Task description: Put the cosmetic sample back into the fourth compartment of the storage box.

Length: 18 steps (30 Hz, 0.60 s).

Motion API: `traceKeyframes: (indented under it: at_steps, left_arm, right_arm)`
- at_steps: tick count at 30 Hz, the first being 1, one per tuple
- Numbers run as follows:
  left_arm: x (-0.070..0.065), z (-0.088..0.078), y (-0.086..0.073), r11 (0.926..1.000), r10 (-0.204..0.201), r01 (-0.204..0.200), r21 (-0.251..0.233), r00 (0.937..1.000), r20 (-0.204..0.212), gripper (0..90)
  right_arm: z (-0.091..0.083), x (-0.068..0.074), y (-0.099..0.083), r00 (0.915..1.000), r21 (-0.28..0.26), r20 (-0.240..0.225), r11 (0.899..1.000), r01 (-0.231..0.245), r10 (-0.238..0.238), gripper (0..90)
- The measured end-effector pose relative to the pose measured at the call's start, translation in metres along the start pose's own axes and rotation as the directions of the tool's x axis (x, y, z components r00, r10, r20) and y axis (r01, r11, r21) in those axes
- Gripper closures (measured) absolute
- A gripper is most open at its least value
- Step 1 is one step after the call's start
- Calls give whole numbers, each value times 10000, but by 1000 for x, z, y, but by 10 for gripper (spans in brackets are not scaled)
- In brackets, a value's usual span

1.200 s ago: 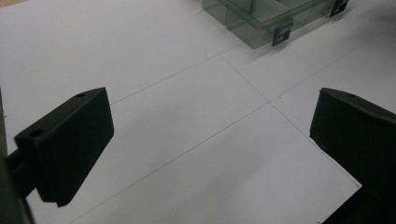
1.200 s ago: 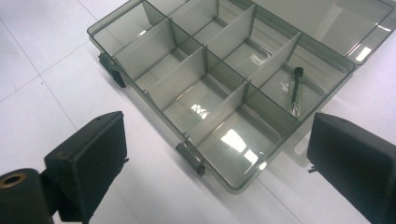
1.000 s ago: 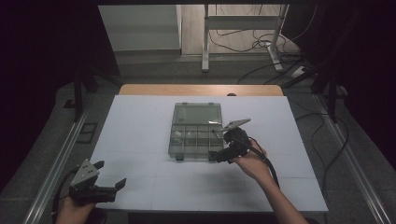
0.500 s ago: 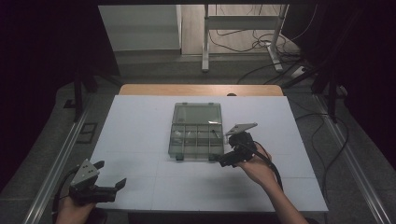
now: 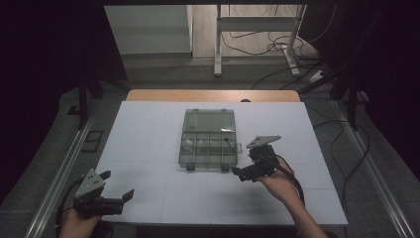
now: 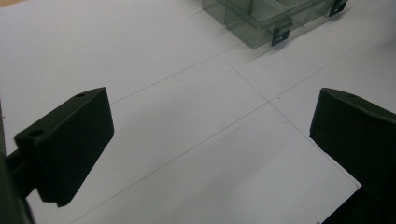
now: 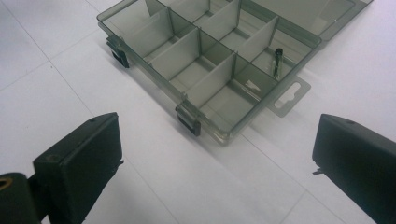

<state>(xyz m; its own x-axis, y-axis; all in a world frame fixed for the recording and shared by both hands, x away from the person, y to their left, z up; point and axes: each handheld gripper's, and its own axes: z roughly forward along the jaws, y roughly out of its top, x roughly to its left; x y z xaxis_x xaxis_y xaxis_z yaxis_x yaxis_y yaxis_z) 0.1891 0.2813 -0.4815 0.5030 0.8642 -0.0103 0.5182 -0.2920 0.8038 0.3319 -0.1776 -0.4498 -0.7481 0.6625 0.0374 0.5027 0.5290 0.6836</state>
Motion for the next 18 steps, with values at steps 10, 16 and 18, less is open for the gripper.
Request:
traceKeyframes:
  at_steps: [10, 16, 18]
  left_arm:
    - [0, 0, 0, 10000, -7, 7, -7, 10000, -1, 3]
    - [0, 0, 0, 10000, 2, -2, 4, 10000, -18, 3]
    - [0, 0, 0, 10000, -19, 19, -4, 10000, -17, 3]
  right_arm:
    - [-9, -2, -11, 9999, -40, 144, 10000, 7, -6, 9]
    - [-14, -3, -18, 9997, -42, 241, 10000, -7, 8, 7]
    - [-16, -3, -20, 9997, -84, 248, 10000, -12, 14, 6]
